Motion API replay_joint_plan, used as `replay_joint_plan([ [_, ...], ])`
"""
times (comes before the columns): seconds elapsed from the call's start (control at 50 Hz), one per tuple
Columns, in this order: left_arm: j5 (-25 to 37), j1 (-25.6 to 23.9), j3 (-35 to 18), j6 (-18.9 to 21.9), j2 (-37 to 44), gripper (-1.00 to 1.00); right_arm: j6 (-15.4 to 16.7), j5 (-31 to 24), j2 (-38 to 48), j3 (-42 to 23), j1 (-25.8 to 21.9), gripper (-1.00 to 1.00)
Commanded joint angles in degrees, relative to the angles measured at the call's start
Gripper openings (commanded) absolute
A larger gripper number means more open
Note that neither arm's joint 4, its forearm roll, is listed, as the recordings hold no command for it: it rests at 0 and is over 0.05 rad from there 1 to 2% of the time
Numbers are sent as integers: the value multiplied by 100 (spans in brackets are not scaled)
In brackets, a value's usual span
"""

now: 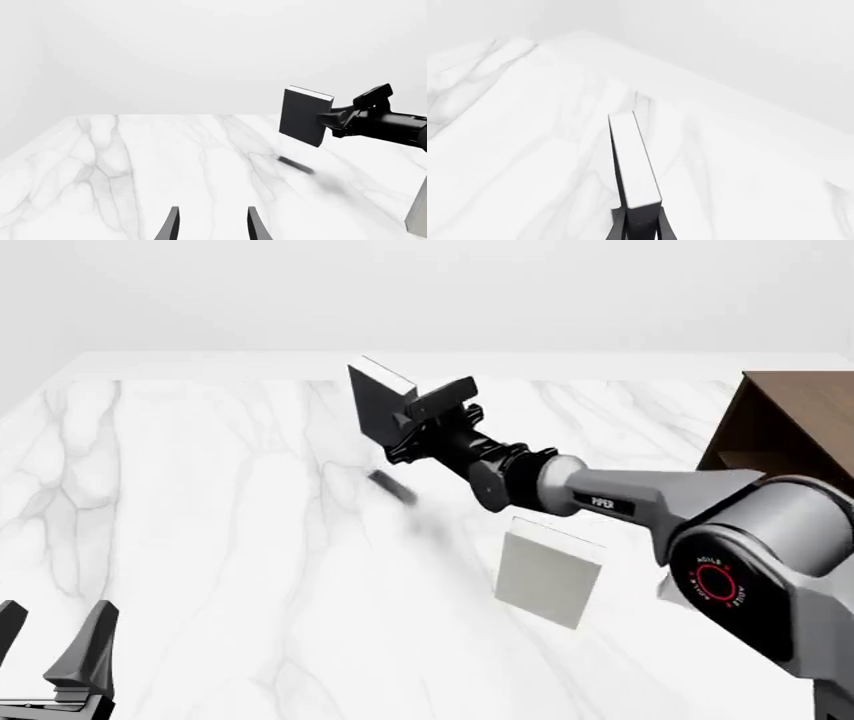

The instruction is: Pick up the book on the left and place it on top of the shelf.

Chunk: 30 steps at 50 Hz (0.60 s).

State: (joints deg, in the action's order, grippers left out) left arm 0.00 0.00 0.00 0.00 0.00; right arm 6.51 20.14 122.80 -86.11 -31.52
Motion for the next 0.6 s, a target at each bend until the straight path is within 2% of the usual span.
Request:
replay_joint_plan([
  [0.02,0,0,0,0,0,100,46,104,-1024,791,-86,-100],
  [0.22,0,0,0,0,0,100,152,95,-1674,1350,-119,-100],
  [0.6,0,0,0,0,0,100,419,-148,-2718,1929,-45,-100],
])
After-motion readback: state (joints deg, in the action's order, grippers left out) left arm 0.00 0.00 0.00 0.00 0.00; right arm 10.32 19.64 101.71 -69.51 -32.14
